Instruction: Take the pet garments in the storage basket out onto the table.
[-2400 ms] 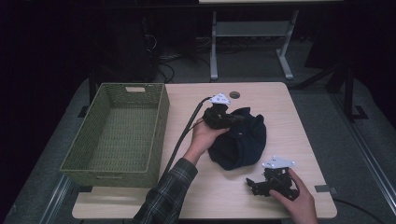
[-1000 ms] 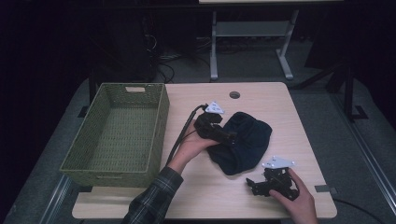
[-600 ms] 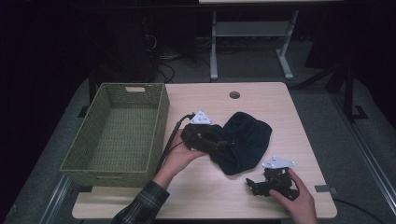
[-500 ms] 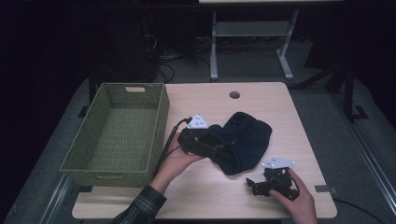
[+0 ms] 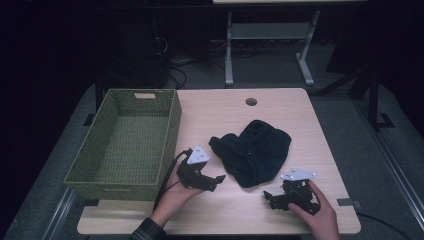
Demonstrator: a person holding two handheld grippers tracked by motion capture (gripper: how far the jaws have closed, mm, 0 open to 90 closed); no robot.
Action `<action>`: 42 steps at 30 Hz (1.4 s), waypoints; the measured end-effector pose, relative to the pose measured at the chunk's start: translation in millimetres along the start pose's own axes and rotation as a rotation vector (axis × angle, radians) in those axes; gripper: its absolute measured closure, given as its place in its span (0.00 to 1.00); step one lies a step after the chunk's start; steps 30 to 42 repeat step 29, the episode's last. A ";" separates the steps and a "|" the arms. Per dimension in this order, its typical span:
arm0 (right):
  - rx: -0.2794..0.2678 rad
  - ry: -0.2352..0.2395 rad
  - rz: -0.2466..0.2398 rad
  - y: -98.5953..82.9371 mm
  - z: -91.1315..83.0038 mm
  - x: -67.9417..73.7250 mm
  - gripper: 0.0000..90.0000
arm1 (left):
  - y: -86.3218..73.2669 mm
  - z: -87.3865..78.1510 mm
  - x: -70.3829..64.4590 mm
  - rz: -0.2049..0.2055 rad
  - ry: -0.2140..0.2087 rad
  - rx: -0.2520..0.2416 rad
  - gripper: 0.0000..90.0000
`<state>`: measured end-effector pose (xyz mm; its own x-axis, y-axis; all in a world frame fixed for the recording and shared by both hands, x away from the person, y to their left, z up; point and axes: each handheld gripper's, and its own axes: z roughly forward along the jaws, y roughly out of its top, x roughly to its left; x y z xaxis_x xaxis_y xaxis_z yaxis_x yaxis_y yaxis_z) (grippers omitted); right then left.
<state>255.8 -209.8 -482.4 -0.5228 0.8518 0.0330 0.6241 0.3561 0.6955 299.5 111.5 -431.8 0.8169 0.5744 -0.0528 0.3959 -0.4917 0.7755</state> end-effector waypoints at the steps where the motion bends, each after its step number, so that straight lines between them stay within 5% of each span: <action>1: 0.000 0.000 0.000 0.0 0.0 0.0 0.00 | -5.7 1.9 -0.6 0.000 0.008 0.026 0.15; 16: 0.000 0.000 0.001 0.0 0.0 0.0 0.00 | -34.0 21.2 -3.2 0.011 0.053 0.139 0.14; 23: 0.000 0.000 0.001 0.0 0.0 0.0 0.00 | -41.3 22.5 -2.4 0.022 0.052 0.087 0.14; 42: -0.002 -0.001 -0.004 0.0 0.1 -0.3 0.00 | -41.5 22.3 -2.3 0.023 0.052 0.088 0.14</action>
